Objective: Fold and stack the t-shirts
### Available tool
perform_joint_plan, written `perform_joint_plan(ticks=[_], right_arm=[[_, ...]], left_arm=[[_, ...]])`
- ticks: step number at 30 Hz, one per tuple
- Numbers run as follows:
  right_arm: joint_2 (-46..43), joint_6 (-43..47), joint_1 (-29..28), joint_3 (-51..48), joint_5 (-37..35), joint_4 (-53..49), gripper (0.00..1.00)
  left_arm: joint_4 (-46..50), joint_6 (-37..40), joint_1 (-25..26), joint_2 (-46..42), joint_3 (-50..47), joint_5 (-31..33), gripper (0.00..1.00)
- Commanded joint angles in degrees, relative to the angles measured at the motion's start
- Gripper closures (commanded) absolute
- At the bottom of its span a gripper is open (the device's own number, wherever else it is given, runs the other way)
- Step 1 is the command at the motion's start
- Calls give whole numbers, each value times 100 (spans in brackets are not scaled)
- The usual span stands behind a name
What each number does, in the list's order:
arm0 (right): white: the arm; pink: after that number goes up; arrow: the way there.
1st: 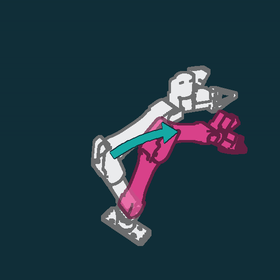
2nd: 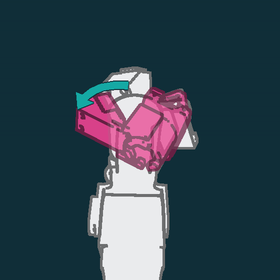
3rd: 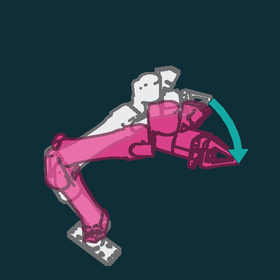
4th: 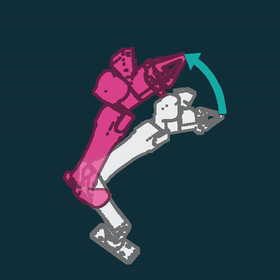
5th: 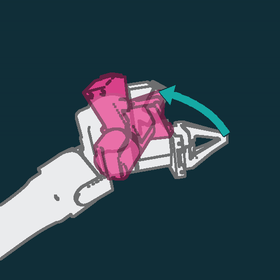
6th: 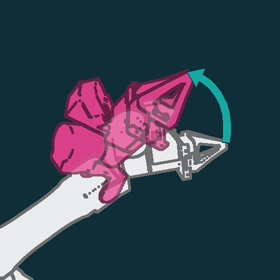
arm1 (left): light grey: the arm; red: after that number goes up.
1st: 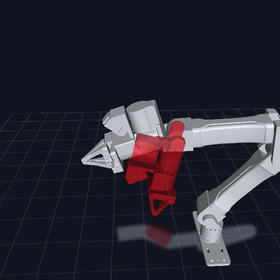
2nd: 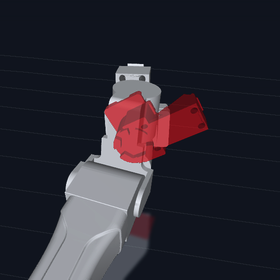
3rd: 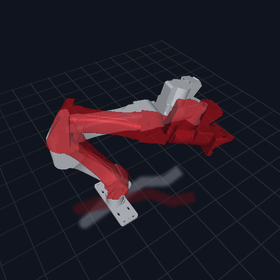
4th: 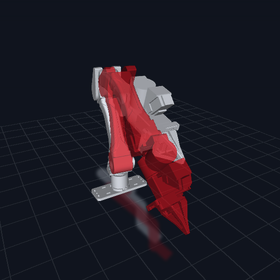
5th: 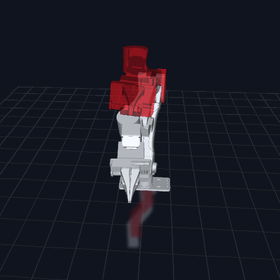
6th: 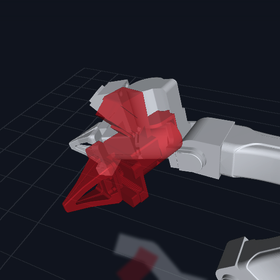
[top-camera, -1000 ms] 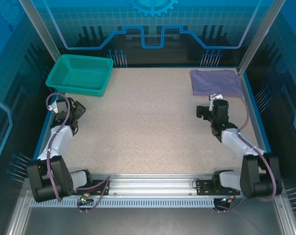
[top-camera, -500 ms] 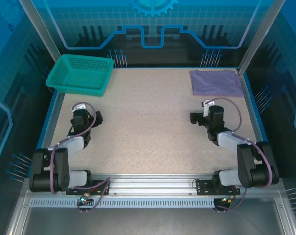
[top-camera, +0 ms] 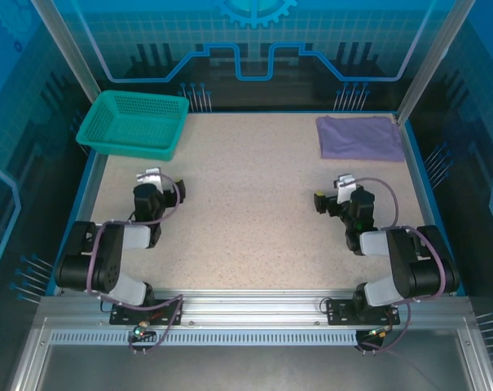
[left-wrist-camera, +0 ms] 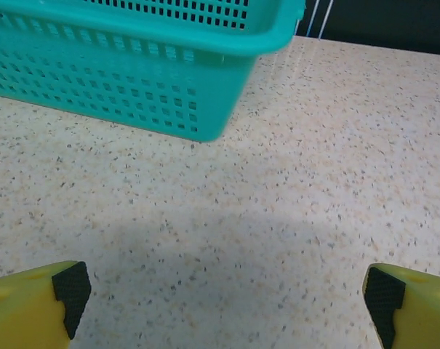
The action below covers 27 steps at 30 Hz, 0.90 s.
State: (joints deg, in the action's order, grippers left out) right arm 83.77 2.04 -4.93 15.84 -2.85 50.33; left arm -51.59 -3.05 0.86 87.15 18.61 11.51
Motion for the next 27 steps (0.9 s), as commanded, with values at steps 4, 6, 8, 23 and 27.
perform_joint_plan(ticks=[4, 6, 8, 23, 27], right_arm=[[143, 135, -150, 385, -272, 131, 0], [239, -203, 253, 930, 202, -794, 0], [237, -186, 232, 900, 177, -754, 0], [245, -150, 154, 886, -6, -717, 0], [248, -152, 165, 906, 17, -730, 0]], left_arm=[[-959, 166, 81, 181, -132, 217, 1], [-344, 80, 15, 159, 193, 251, 1], [-372, 104, 36, 171, 187, 275, 1], [-109, 323, 37, 168, 322, -455, 1], [-112, 328, 37, 164, 327, -449, 1]])
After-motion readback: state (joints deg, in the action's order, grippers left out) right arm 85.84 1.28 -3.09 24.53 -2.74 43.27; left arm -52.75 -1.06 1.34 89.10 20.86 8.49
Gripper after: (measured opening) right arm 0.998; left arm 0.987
